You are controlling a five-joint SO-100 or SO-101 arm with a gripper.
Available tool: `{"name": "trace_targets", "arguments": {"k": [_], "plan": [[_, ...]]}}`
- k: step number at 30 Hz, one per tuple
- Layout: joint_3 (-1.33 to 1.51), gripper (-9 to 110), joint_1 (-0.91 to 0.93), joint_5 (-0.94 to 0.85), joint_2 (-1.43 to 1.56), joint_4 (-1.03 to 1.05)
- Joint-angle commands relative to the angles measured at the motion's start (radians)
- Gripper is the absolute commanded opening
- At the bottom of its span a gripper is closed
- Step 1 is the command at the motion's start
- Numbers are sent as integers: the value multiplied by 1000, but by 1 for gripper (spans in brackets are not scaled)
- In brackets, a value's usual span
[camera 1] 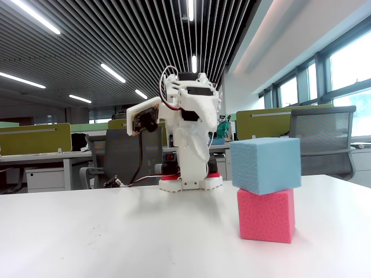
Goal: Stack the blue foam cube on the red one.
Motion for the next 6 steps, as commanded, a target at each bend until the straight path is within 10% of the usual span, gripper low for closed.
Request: {"name": "trace_targets", "arguments": {"k": [1,6], "plan": [[-8,23,-6,2,8,-21],[-8,23,-6,2,8,-21]]}}
